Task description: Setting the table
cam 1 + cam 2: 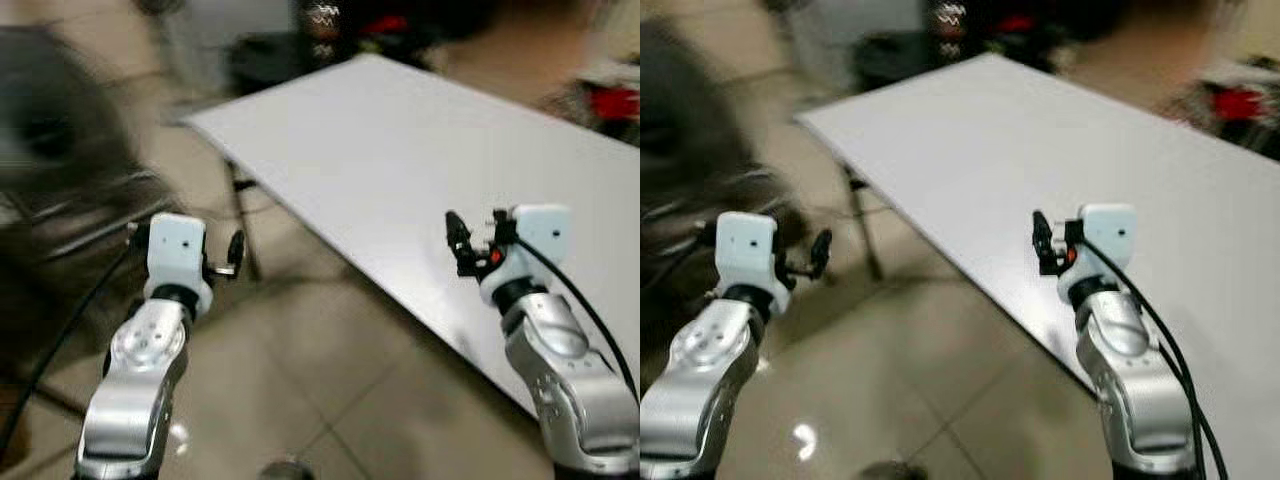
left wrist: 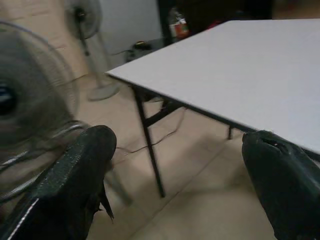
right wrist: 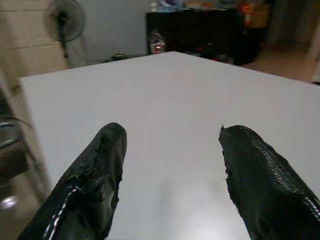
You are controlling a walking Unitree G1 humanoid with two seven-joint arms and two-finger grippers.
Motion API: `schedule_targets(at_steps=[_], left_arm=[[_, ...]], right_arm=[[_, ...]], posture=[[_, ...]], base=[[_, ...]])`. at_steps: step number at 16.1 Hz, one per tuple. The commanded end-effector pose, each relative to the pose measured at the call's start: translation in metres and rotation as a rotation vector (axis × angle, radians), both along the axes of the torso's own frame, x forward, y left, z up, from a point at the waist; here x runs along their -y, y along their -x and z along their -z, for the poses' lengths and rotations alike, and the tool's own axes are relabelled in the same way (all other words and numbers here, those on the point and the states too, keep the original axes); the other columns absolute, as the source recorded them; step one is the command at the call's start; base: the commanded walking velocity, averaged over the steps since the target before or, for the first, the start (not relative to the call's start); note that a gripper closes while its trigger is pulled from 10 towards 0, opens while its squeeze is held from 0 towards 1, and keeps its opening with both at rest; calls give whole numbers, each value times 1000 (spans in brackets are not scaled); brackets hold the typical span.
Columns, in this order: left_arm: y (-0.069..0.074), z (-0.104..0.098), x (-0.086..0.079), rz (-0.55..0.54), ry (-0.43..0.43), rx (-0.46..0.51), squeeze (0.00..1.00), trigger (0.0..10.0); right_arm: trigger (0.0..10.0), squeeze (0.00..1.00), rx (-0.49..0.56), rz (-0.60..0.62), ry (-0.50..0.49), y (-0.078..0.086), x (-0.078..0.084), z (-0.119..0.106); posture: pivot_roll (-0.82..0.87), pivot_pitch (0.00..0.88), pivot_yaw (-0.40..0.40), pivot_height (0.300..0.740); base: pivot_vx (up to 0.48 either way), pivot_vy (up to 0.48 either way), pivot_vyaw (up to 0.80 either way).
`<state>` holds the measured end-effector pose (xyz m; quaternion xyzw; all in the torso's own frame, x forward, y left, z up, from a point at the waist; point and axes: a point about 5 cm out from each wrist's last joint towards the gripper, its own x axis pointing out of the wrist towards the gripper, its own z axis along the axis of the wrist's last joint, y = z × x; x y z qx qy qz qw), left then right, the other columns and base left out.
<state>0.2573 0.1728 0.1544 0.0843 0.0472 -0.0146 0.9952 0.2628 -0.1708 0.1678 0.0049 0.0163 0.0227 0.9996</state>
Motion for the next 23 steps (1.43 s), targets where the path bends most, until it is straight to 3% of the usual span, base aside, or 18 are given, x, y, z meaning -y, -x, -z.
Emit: schedule_targets(at_steps=[1,5,8,12,21,23], left_arm=[[-3,-6,1,3,-10,15,0,10000],[-6,-5,1,3,-20,7,0,10000],[-8,-6,1,4,-33,12,0,10000],[-6,0,-6,-6,-55,-17,0,10000],[-6,-8,-13,0,-95,-8,0,10000],[-6,-10,-11,1,-93,1,0,10000]], right_arm=[[10000,0,-7,2,-20,-3,-2,-3],[10000,0,-14,-3,74,-7,-4,-3],[10000,0,-27,-20,-3,-6,-5,-2],[10000,0,6,32,-12,-9,-7,-5],[10000,0,-40,-37,-71,-1,-22,13],[10000,0,-46,-64,-84,-1,-25,13]], posture=[[113,0,31,740],[107,0,38,740],[107,0,43,740],[104,0,74,740],[128,0,93,740],[134,0,89,740]], base=[[0,480,0],[0,480,0],[0,480,0],[0,443,0],[0,469,0],[0,0,0]])
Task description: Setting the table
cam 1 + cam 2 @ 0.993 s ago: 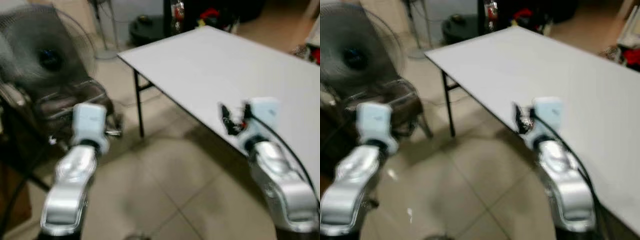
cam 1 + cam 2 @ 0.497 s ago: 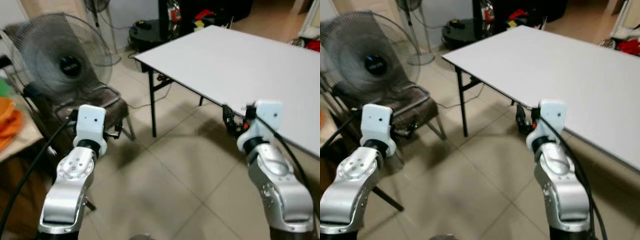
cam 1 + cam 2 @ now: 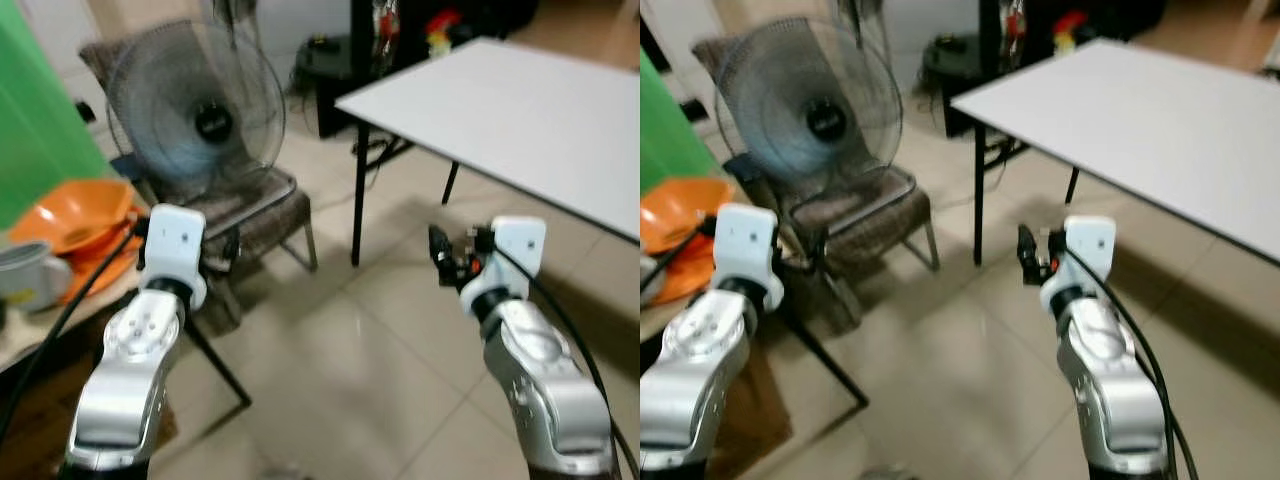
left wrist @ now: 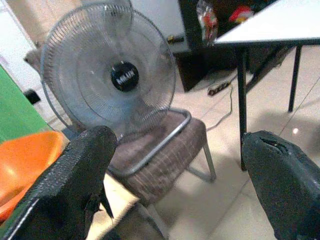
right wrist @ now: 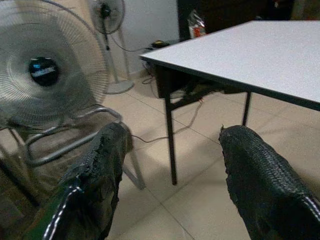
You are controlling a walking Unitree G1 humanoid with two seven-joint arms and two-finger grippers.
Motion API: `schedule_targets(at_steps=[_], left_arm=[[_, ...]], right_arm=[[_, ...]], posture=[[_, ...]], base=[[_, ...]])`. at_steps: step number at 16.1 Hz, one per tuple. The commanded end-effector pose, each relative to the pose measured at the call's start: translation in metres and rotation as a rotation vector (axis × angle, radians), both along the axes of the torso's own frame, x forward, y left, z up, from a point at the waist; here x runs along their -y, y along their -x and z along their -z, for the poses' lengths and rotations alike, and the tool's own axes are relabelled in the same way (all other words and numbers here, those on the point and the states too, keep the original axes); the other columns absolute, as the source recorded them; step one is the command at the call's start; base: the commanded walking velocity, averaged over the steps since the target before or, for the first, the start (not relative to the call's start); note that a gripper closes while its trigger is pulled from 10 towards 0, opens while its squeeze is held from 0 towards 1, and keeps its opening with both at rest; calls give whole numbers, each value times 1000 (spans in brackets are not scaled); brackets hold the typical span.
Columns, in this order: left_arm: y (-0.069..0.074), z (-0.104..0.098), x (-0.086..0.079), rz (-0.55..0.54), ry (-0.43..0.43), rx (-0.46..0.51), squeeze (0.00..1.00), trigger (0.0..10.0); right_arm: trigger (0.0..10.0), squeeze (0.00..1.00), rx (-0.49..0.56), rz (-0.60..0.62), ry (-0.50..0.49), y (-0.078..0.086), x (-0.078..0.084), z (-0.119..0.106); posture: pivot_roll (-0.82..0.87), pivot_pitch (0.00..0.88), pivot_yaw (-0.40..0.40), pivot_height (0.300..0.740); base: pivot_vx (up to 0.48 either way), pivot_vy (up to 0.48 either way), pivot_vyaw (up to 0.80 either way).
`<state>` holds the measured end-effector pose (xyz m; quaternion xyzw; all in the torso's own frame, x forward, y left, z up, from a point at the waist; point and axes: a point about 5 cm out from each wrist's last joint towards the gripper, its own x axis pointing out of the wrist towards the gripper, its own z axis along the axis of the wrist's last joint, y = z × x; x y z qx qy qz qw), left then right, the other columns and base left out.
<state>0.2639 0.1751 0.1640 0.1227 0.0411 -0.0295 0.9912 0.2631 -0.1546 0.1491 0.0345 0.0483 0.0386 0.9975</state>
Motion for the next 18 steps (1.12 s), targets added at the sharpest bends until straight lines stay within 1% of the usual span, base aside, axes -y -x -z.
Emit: schedule_targets(at_steps=[1,4,5,8,9,10,15,17,18], left_arm=[[1,-2,-6,-30,-40,1,0,10000],[0,-3,-8,-69,-1,19,0,10000],[0,-7,-9,-89,7,35,0,10000],[-1,-8,-12,-97,-12,36,0,10000],[-1,-6,-13,-98,-23,29,0,10000],[-1,-5,-12,-83,-14,19,0,10000],[-3,-4,-8,-80,12,18,0,10000],[-3,-4,-7,-78,17,18,0,10000],[-3,-4,-7,-76,20,18,0,10000]], right_arm=[[10000,0,24,-73,-18,-2,-13,-6],[10000,0,28,-108,-27,-6,-17,-7],[10000,0,27,-142,-40,-10,-19,-8],[10000,0,28,-194,-63,-13,-23,-9],[10000,0,25,-195,-75,-15,-22,-9],[10000,0,23,-187,-85,-16,-20,-9],[10000,0,27,-166,-78,-15,-13,-9],[10000,0,22,-169,-54,-16,-12,-9],[10000,0,22,-168,-62,-16,-12,-9]], posture=[[140,0,83,740],[150,0,70,740],[155,0,64,740],[163,0,61,740],[163,0,64,740],[160,0,69,740],[150,0,67,740],[149,0,60,740],[151,0,55,740]], base=[[0,0,800],[0,-364,800],[0,0,800],[0,0,800],[0,0,800],[0,0,800],[0,0,800],[247,0,797],[285,0,0]])
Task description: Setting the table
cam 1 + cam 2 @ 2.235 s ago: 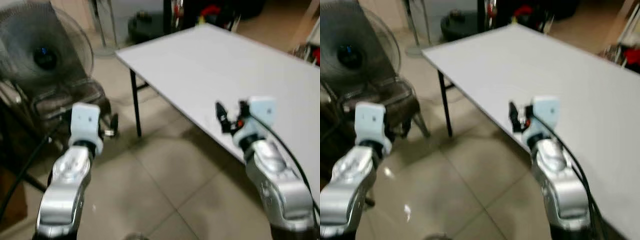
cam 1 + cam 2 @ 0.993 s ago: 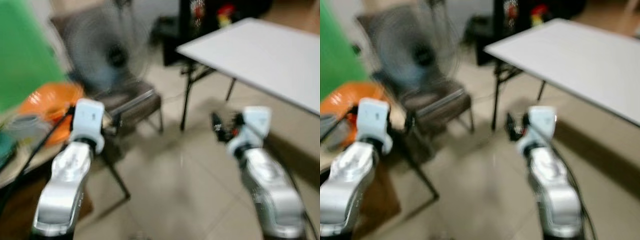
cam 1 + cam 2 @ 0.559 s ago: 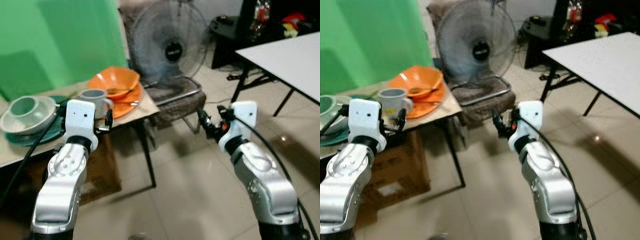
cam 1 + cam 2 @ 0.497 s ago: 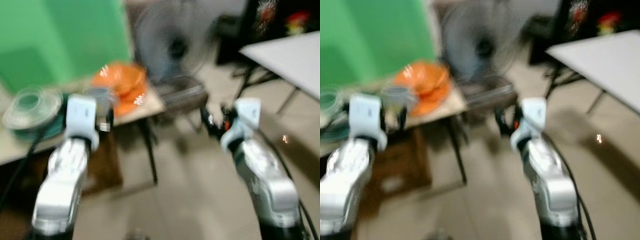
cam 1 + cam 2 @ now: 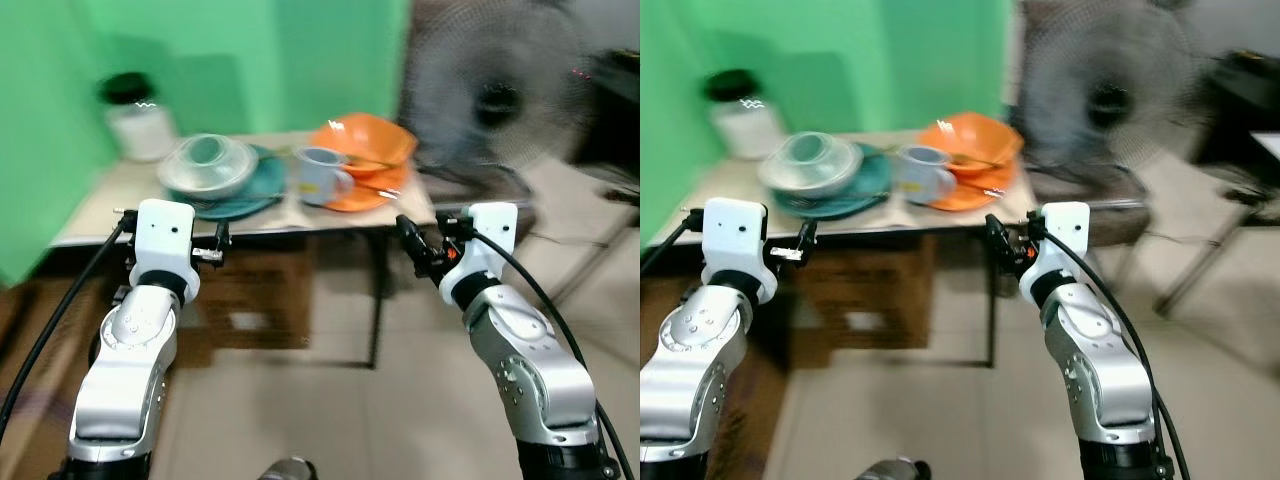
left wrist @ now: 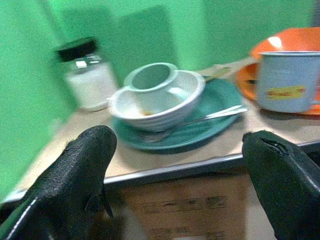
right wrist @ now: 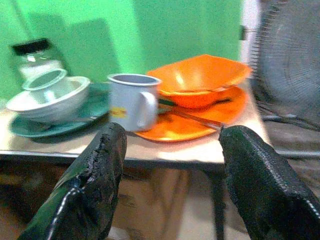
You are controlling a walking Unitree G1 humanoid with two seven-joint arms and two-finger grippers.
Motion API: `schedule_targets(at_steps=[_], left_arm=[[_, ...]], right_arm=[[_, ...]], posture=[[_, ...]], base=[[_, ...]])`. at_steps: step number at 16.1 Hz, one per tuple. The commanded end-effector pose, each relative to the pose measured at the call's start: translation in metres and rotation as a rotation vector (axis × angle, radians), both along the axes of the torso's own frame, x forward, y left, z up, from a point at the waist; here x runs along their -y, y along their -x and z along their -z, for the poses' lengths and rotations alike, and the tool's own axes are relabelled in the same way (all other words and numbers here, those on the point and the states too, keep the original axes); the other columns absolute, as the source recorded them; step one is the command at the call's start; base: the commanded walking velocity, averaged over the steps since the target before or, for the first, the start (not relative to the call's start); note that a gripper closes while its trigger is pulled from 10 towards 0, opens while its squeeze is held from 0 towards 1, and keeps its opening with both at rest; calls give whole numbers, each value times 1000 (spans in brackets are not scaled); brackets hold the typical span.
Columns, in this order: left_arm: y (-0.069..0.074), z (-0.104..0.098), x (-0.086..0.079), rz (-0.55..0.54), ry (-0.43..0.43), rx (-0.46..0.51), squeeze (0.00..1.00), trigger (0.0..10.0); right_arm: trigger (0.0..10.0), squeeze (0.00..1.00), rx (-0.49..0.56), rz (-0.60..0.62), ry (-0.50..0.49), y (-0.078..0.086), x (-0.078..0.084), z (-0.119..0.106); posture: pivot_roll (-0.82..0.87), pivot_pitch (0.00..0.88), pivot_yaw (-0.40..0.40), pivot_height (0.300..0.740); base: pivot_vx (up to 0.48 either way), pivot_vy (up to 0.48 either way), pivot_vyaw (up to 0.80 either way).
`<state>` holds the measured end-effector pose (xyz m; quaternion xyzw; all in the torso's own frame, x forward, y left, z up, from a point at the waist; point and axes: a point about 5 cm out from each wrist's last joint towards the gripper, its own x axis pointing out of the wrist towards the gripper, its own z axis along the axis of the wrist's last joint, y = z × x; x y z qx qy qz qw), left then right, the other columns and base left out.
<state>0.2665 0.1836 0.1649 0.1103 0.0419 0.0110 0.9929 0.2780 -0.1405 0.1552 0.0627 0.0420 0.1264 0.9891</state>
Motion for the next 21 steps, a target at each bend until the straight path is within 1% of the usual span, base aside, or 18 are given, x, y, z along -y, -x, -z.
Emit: schedule_targets(at_steps=[1,2,4,6,8,11,16,18,19,21], left_arm=[[-1,-3,2,8,1,11,0,10000],[0,-3,2,10,5,12,0,10000],[0,-2,2,12,8,11,0,10000],[1,-2,2,15,3,13,0,10000],[1,-4,0,13,-1,19,0,10000],[1,-4,-1,13,-9,26,0,10000],[2,-4,4,33,-5,33,0,10000],[3,-6,6,44,9,46,0,10000],[4,-7,8,47,20,60,0,10000],[6,-7,12,62,9,61,0,10000]], right_arm=[[10000,0,18,5,35,-2,0,-4],[10000,0,32,5,79,-2,-2,-6],[10000,0,43,13,98,-3,-4,-7],[10000,0,-6,38,19,-4,0,0],[10000,0,4,21,45,-5,-1,0],[10000,0,33,15,28,-6,-2,-5],[10000,0,62,-2,5,-9,-4,-11],[10000,0,77,-11,-20,-10,-3,-14],[10000,0,76,-8,-28,-12,2,-17],[10000,0,81,-37,-31,-11,4,-18]], posture=[[150,0,52,740],[152,0,49,740],[155,0,43,740],[166,0,34,740],[171,0,29,740],[173,0,27,740],[176,0,19,740],[176,0,17,740],[173,0,16,740],[169,0,15,740]], base=[[300,0,0],[375,0,0],[388,0,0],[405,0,0],[399,0,0],[380,0,0],[365,0,718],[259,0,0],[0,0,0],[0,0,0]])
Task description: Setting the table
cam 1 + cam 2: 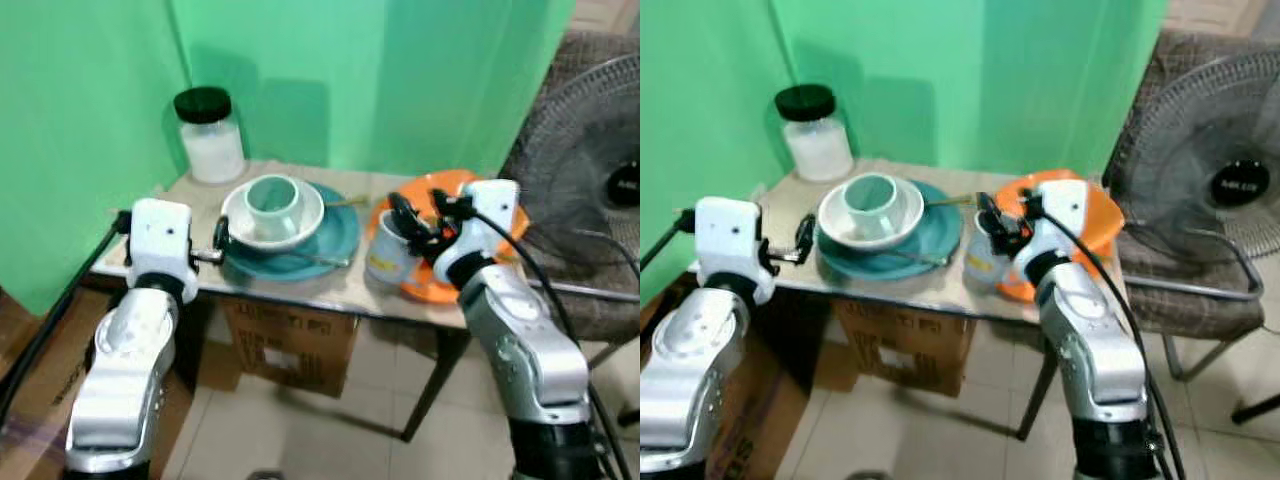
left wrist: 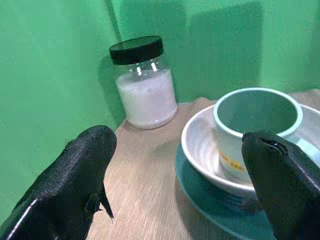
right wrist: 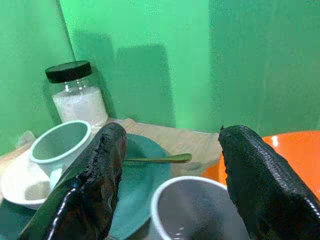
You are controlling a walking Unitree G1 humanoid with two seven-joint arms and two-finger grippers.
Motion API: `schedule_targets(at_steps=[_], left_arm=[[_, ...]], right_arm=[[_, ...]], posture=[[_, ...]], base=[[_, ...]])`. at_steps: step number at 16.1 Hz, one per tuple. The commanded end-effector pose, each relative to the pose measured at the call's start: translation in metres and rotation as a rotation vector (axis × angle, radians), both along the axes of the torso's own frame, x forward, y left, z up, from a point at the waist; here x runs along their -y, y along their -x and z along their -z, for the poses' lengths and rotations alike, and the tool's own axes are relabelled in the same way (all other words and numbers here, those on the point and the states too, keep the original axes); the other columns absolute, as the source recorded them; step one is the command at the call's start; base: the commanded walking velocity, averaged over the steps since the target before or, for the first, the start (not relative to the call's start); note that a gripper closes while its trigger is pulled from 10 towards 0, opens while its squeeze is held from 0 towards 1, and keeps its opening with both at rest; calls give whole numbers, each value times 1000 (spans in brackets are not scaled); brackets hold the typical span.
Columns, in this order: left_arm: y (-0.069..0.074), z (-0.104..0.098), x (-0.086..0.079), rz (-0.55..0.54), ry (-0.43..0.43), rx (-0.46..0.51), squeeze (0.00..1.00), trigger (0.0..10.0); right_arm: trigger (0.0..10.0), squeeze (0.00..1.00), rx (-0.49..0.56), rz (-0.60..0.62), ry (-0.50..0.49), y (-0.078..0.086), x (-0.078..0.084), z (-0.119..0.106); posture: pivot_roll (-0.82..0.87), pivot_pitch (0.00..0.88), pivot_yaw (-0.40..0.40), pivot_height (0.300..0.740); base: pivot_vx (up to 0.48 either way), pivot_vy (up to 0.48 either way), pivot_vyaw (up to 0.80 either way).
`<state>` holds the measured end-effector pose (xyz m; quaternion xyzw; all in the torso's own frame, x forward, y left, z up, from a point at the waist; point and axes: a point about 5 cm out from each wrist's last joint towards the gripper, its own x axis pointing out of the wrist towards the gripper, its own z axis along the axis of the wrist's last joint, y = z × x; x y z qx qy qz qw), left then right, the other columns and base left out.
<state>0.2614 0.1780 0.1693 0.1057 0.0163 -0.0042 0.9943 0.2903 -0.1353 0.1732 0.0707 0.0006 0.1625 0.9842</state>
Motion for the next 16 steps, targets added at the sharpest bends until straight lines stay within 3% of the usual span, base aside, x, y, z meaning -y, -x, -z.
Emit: schedule_targets(at_steps=[1,3,5,8,11,13,14,15,16], left_arm=[[2,-2,7,24,-4,15,0,10000],[2,-3,8,24,-4,16,0,10000],[5,-2,7,32,-3,13,0,10000],[11,0,9,89,-19,-7,0,10000],[11,1,8,99,-18,-21,0,10000],[14,1,12,188,-20,-30,0,10000],[17,2,15,240,-23,-43,0,10000],[20,5,17,282,-28,-67,0,10000],[23,9,19,328,-49,-93,0,10000]], right_arm=[[10000,0,3,-8,-3,3,8,-1],[10000,0,3,-95,-30,6,3,-1],[10000,0,4,-213,14,13,-4,-1],[10000,0,-28,-263,-9,18,-1,1],[10000,0,-62,-319,34,17,-1,6],[10000,0,-114,-392,46,20,-8,13],[10000,894,-138,-390,51,20,-9,16],[10000,1000,-155,-389,42,20,-10,19],[10000,1000,-168,-384,36,19,-10,21]], posture=[[168,0,12,740],[170,0,6,740],[170,0,1,740],[168,0,1,740],[166,0,4,740],[164,0,7,740],[164,0,12,740],[163,0,12,740],[162,0,13,740]], base=[[0,0,0],[0,-336,0],[0,-369,0],[0,-320,0],[0,0,0],[0,0,0],[0,0,0],[0,0,0],[0,0,0]])
